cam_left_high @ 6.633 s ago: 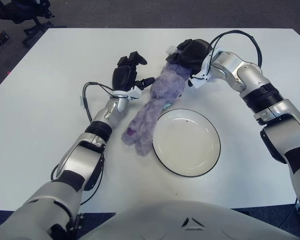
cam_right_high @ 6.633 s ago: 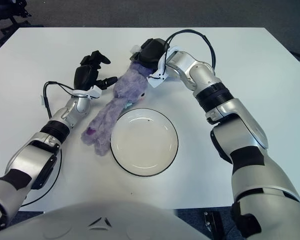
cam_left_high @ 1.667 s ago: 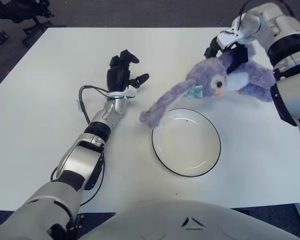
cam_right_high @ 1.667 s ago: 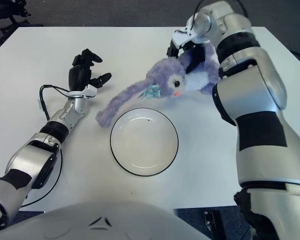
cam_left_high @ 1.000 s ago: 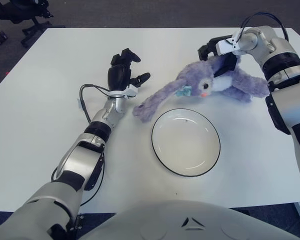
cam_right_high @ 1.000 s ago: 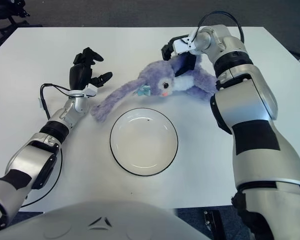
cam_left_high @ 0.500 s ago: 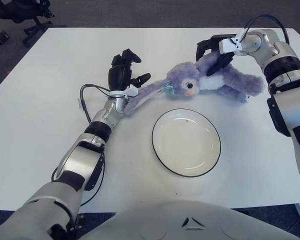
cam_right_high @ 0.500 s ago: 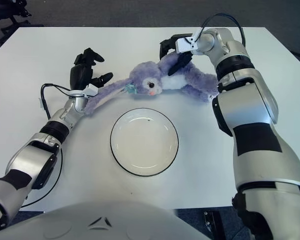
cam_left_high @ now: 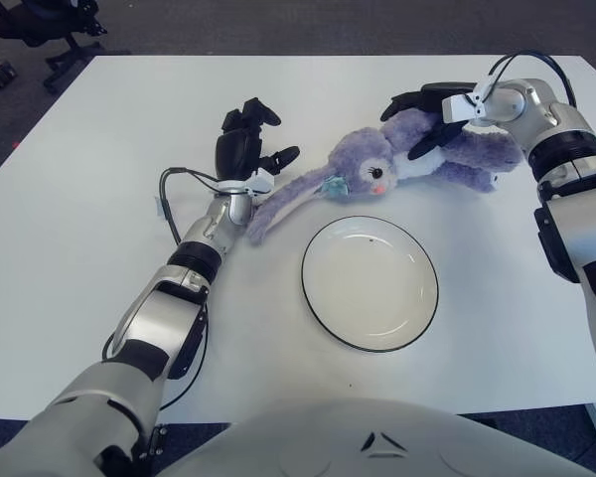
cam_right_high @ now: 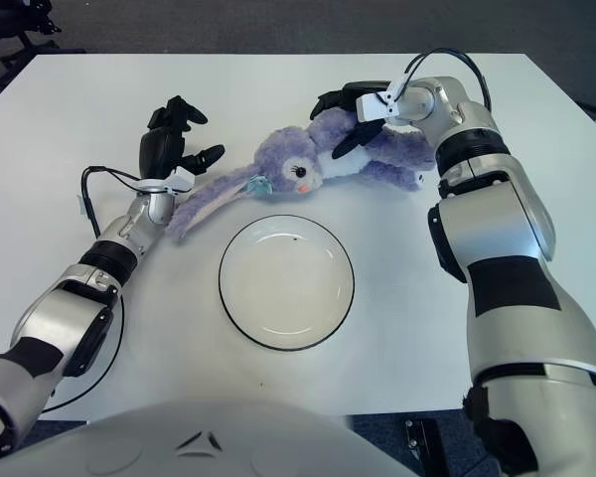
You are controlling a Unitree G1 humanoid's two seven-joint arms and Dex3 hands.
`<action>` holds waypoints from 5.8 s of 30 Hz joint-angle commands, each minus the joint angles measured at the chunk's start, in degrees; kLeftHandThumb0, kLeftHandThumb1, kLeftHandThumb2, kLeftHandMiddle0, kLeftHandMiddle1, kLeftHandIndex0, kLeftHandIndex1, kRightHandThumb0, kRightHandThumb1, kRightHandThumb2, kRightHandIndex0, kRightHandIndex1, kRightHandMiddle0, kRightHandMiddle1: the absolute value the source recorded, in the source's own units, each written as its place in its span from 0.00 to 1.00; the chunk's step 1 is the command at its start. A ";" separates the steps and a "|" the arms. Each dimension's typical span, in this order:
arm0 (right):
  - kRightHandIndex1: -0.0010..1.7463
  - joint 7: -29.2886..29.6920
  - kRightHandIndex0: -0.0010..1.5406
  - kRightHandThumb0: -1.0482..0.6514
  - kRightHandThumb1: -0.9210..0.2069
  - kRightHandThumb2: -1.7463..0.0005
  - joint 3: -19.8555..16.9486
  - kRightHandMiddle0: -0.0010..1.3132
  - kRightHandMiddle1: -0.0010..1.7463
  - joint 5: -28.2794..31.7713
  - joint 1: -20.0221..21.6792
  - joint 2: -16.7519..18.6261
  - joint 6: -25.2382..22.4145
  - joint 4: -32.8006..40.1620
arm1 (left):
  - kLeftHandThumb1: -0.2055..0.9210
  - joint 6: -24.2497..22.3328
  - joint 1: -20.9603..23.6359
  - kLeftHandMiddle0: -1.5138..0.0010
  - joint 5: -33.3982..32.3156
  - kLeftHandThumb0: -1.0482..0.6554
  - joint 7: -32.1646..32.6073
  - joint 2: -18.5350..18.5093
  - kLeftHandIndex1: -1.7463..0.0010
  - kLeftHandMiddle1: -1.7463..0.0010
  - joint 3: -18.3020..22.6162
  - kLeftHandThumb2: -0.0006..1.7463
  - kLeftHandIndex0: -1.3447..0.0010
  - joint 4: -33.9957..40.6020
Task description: Put the doll into the plate.
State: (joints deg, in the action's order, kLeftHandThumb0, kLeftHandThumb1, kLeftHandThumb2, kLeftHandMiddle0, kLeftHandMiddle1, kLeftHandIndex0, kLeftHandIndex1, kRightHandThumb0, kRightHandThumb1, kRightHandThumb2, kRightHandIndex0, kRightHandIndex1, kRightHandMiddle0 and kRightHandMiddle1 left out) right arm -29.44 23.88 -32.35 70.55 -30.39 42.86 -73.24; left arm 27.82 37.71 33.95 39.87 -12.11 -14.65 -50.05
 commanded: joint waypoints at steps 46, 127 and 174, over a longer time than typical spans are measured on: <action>0.00 11.72 0.29 0.29 0.00 0.66 -12.03 0.32 0.03 7.45 2.46 -8.94 -2.38 8.13 | 1.00 -0.71 -0.16 0.83 0.21 0.62 -1.69 -0.41 0.00 0.14 -0.71 0.27 0.87 -1.15; 0.00 9.95 0.24 0.25 0.00 0.82 -34.32 0.33 0.01 11.86 -59.79 -21.42 -25.67 78.17 | 1.00 -0.75 2.02 0.81 0.46 0.62 -2.71 -0.63 0.00 0.18 -1.84 0.25 0.84 -5.38; 0.00 -2.28 0.13 0.17 0.00 0.84 -28.73 0.13 0.00 7.43 -63.31 -19.63 -43.03 91.36 | 0.99 0.70 2.71 0.83 0.87 0.62 -1.29 -0.83 0.00 0.14 -2.82 0.28 0.85 -7.29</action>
State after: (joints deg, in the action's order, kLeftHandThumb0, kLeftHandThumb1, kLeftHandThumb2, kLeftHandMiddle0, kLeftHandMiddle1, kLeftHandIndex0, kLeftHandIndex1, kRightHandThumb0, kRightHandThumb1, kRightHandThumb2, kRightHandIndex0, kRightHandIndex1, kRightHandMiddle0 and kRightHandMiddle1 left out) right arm -30.92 -5.75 -25.04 6.20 -50.20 0.05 17.81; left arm 28.28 40.08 34.49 37.96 -12.49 -17.04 -56.65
